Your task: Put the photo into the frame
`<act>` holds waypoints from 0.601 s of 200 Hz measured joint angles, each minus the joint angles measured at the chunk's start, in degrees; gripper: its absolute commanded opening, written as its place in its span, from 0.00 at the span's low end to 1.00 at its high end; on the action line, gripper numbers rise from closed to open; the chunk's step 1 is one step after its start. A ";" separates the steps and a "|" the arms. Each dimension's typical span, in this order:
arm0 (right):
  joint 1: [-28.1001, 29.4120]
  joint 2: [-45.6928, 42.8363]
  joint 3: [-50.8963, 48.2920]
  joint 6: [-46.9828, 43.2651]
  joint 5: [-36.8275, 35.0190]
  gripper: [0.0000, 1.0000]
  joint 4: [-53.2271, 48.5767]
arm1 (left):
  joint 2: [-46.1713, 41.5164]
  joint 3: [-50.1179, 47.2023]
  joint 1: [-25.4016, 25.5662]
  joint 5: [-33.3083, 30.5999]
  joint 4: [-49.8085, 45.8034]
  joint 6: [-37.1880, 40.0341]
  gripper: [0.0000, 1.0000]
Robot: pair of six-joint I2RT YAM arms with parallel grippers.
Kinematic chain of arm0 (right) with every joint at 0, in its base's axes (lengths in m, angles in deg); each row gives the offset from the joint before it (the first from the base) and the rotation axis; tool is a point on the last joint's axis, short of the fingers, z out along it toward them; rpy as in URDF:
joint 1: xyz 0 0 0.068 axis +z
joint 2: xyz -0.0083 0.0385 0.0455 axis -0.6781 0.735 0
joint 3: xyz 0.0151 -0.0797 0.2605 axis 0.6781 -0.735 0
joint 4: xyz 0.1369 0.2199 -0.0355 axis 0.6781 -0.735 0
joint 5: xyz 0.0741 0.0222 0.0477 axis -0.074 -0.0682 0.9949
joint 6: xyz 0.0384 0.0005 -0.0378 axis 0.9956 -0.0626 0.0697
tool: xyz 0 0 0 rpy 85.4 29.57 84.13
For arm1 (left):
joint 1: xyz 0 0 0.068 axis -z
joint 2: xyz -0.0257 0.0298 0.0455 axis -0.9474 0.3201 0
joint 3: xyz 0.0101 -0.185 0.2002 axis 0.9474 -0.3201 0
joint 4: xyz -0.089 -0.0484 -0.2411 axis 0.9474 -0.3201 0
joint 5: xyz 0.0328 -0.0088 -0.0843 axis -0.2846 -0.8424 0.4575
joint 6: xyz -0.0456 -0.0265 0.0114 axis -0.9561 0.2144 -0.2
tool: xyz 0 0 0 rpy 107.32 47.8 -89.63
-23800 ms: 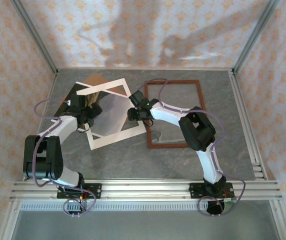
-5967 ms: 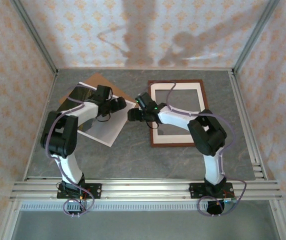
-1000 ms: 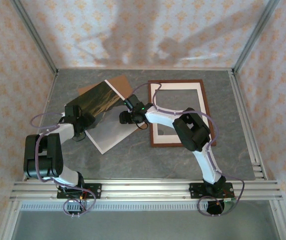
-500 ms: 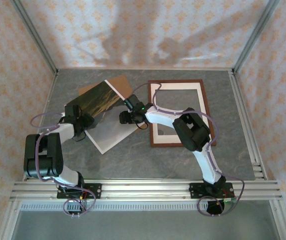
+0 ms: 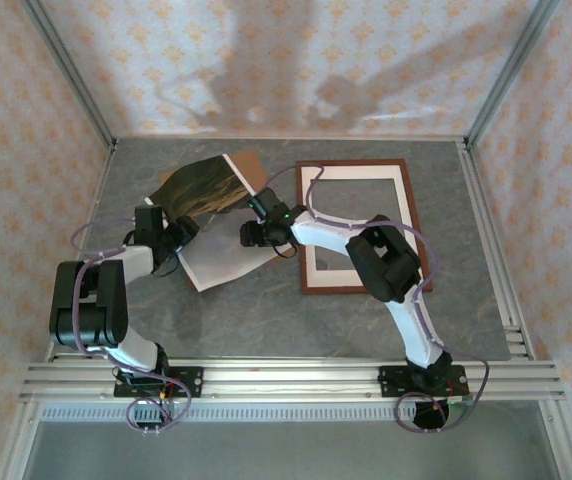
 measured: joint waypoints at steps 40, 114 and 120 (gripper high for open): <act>-0.02 0.20 0.28 0.00 0.11 0.57 -0.04 | -1.11 -0.09 0.87 3.89 1.38 -1.05 0.76; -0.02 0.61 0.96 0.00 0.70 0.57 -0.15 | -10.47 -0.11 0.87 3.08 -0.26 -1.07 0.83; -0.02 0.61 1.01 0.00 0.72 0.57 -0.17 | -11.17 -0.11 0.87 2.82 -0.39 -1.07 0.83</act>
